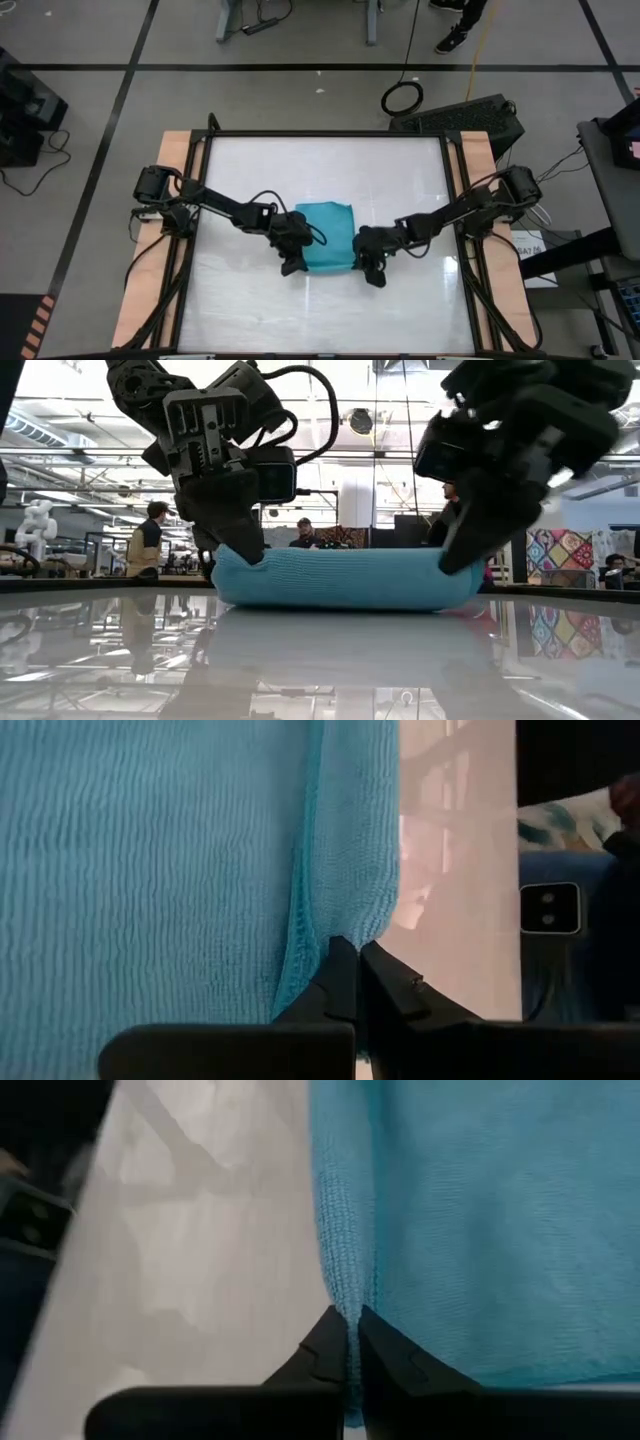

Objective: Roll towel
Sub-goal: Roll the light blue towel

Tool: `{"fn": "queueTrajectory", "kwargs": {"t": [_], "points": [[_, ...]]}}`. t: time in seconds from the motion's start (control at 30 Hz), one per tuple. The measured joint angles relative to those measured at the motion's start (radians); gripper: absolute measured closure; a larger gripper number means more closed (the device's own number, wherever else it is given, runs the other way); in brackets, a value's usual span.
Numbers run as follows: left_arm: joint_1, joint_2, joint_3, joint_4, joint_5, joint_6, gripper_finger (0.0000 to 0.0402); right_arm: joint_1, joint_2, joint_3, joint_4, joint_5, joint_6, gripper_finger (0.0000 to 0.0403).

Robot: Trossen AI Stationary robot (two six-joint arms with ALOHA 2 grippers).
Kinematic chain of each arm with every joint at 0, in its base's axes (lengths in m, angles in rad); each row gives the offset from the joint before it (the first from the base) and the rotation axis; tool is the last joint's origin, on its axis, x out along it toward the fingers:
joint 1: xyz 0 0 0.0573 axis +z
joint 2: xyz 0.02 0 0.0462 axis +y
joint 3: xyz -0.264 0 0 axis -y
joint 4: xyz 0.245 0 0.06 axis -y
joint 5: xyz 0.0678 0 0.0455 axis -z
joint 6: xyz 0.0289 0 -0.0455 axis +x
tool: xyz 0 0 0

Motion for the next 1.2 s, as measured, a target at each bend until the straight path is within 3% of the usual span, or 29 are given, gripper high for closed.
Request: {"fn": "queueTrajectory", "kwargs": {"t": [0.47, 0.87, 1.2], "points": [[0.004, 0.000, 0.000, -0.010, 0.001, -0.203, 0.0393, -0.190, -0.003, 0.000, -0.012, -0.252, 0.222, 0.0399], [0.036, -0.001, 0.001, -0.033, -0.058, -0.255, 0.0391, -0.243, 0.023, 0.000, -0.070, -0.273, 0.250, 0.0399], [0.039, -0.001, 0.002, -0.134, -0.078, -0.209, 0.0390, -0.275, 0.064, 0.002, -0.041, -0.272, 0.242, 0.0399]]}}
